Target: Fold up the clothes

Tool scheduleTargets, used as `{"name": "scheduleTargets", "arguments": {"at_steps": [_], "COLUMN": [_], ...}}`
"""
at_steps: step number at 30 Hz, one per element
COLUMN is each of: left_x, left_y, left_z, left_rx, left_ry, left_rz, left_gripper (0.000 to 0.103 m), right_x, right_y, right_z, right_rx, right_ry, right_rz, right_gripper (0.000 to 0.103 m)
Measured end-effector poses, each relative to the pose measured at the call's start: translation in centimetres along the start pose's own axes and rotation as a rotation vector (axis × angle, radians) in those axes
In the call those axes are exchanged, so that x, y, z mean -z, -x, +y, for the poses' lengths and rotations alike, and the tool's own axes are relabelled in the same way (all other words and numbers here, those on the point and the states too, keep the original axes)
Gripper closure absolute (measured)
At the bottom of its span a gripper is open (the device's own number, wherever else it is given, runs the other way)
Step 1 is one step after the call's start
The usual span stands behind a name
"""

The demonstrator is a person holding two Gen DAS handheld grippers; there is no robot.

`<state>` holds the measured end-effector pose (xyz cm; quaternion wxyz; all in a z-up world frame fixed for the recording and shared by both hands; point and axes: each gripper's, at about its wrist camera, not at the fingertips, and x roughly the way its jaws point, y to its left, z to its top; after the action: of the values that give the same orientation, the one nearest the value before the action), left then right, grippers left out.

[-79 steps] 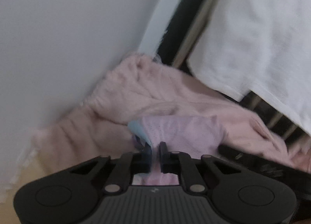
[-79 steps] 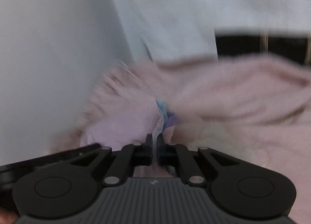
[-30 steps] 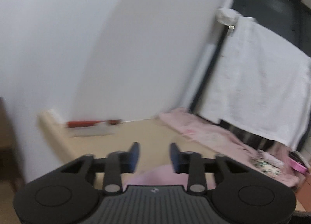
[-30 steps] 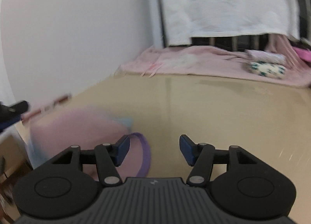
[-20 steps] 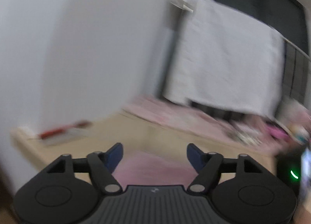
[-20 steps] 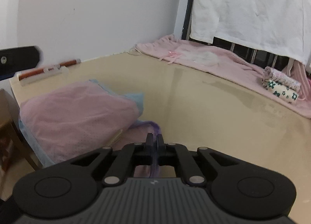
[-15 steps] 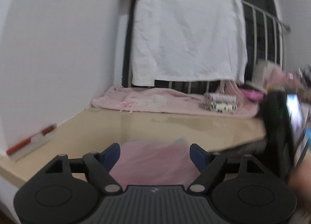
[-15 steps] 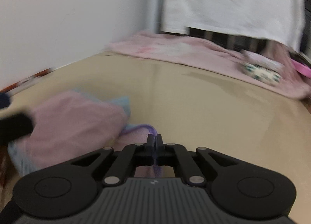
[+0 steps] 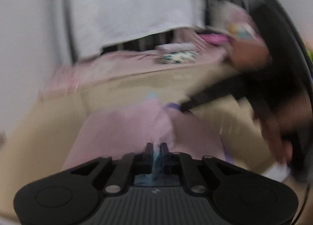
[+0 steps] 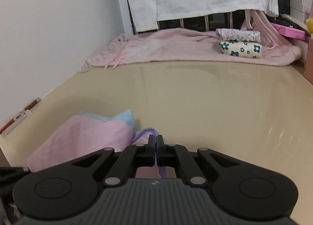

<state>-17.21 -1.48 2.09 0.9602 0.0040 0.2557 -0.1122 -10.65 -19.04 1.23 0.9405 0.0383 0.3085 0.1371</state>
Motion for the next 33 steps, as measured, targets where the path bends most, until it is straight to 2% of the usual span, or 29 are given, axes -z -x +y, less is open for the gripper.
{"name": "scheduleTargets", "arguments": {"at_steps": [2,4,10,11,12,13,14,15,16,17,18,19,20,21,22,24,25,26,27,28,29,30,33], "left_x": [-1.1,-1.9,-1.0,-0.7,-0.4,-0.3,-0.3,-0.3,-0.2,-0.2,-0.1,-0.1,0.0,0.1,0.2,0.3,0.6,0.8,0.7,0.4,-0.1,-0.8,-3.9], "left_y": [2.0,4.0,4.6,5.0,5.4,5.5,5.5,5.5,5.5,5.0,4.3,3.6,3.0,2.3,1.6,0.2,0.1,-0.1,-0.5,-1.1,-1.7,-2.0,-0.9], "left_z": [3.5,6.6,17.2,17.8,17.9,17.4,16.7,16.0,15.3,14.8,14.3,13.8,13.4,12.9,12.4,11.5,11.2,10.9,10.5,10.9,11.6,12.7,17.4], "left_rx": [-0.045,-0.140,-0.529,-0.575,-0.612,-0.611,-0.594,-0.577,-0.559,-0.531,-0.498,-0.465,-0.433,-0.399,-0.366,-0.300,-0.276,-0.262,-0.250,-0.236,-0.220,-0.205,-0.264], "left_ry": [0.171,0.275,0.558,0.572,0.574,0.548,0.511,0.474,0.437,0.402,0.367,0.332,0.298,0.263,0.228,0.159,0.131,0.105,0.080,0.092,0.119,0.156,0.248], "left_rz": [-0.119,-0.232,-0.200,-0.212,-0.232,-0.244,-0.253,-0.262,-0.271,-0.248,-0.212,-0.176,-0.140,-0.105,-0.069,0.001,0.021,0.031,0.041,0.054,0.070,0.065,-0.040], "left_gripper": [0.099,0.099,0.098,0.093,0.080,0.071,0.056,0.048,0.047,0.040,0.029,0.025,0.022,0.022,0.022,0.024,0.025,0.044,0.091,0.099,0.103,0.102,0.102], "right_x": [0.3,0.6,0.3,0.2,0.1,0.0,-0.2,-0.3,-0.2,0.1,0.5,0.9,1.6,2.3,3.0,4.3,4.6,4.9,4.9,4.7,4.4,4.2,3.8], "right_y": [-0.3,-0.6,-1.0,-1.0,-1.0,-0.8,-0.2,0.8,1.7,2.6,3.5,4.2,4.1,4.0,3.9,3.6,3.2,2.8,2.7,2.7,2.6,2.6,2.5], "right_z": [-0.1,-0.1,-0.5,-0.7,-0.8,-1.0,-1.1,-0.9,-0.4,0.6,1.5,2.5,3.5,4.6,5.7,7.6,8.1,8.3,8.3,8.0,7.7,7.5,6.3], "right_rx": [0.035,0.081,0.229,0.266,0.299,0.317,0.316,0.286,0.228,0.135,0.041,-0.038,-0.074,-0.110,-0.145,-0.202,-0.175,-0.139,-0.112,-0.105,-0.098,-0.081,0.070], "right_ry": [0.013,0.035,0.089,0.103,0.115,0.114,0.105,0.083,0.073,0.078,0.083,0.093,0.118,0.143,0.168,0.217,0.237,0.256,0.268,0.270,0.271,0.280,0.355], "right_rz": [0.002,0.005,-0.025,-0.039,-0.049,-0.047,-0.051,-0.076,-0.091,-0.084,-0.077,-0.068,-0.050,-0.032,-0.013,0.020,0.025,0.015,0.000,0.009,0.019,0.026,0.036], "right_gripper": [0.102,0.102,0.103,0.102,0.102,0.102,0.100,0.099,0.098,0.096,0.093,0.081,0.059,0.052,0.050,0.052,0.067,0.083,0.089,0.098,0.099,0.099,0.100]}}
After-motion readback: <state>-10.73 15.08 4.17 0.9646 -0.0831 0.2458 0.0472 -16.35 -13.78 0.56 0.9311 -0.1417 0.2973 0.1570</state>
